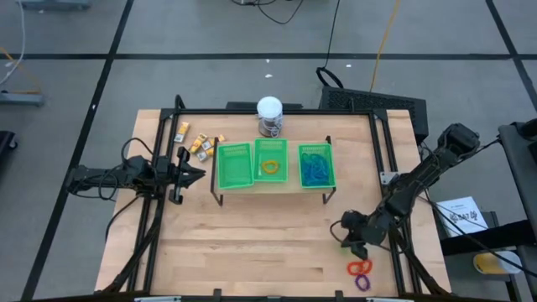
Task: Pick & Place Office Desk Supplies
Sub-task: Put the green spring keychain into the center green bin on the shelf
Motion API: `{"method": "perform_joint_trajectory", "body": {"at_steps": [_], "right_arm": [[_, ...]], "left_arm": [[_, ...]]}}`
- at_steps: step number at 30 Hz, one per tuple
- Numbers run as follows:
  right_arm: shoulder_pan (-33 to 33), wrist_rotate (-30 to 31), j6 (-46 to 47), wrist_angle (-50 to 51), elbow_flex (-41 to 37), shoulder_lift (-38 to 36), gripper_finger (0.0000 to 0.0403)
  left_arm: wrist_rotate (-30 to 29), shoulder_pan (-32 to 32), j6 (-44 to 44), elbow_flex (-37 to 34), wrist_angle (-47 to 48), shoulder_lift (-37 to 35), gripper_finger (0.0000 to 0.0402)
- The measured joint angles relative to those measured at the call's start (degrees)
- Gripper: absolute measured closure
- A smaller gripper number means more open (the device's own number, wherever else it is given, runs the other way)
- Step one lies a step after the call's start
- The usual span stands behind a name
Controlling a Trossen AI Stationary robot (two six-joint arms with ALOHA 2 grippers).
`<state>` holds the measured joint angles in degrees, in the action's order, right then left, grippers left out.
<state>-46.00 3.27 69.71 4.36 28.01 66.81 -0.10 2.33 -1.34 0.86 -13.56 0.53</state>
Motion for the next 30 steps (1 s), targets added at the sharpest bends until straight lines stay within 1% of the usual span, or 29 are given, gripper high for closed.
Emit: {"method": "perform_joint_trajectory", "body": {"at_steps": [3,6,8,17,23,26,30], "right_arm": [[1.71,3.89,-5.82,-1.53,0.00,0.00,0.0402],[3.88,5.93,-12.45,-5.36,0.00,0.00,0.0402],[5.50,6.16,-17.51,-8.92,0.00,0.00,0.0402],[10.88,5.39,-43.86,-32.03,0.00,0.00,0.0402],[15.09,1.33,-58.69,-45.81,0.04,-0.02,0.0402],[18.18,-0.60,-62.79,-50.36,0.04,-0.02,0.0402],[23.86,-2.08,-62.70,-54.25,0.25,-0.02,0.0402]], "left_arm": [[0.00,0.01,0.00,0.00,0.00,0.00,0.0357],[0.00,0.02,0.00,0.00,0.00,0.00,0.0357],[0.00,0.01,0.00,0.00,0.00,0.00,0.0357],[0.00,0.02,0.00,0.00,0.00,0.00,0.0357],[0.00,0.01,0.00,0.00,0.00,-0.01,0.0357],[0.00,0.02,0.00,0.00,0.00,0.00,0.0357],[0.00,0.02,0.00,0.00,0.00,0.00,0.0357]]}}
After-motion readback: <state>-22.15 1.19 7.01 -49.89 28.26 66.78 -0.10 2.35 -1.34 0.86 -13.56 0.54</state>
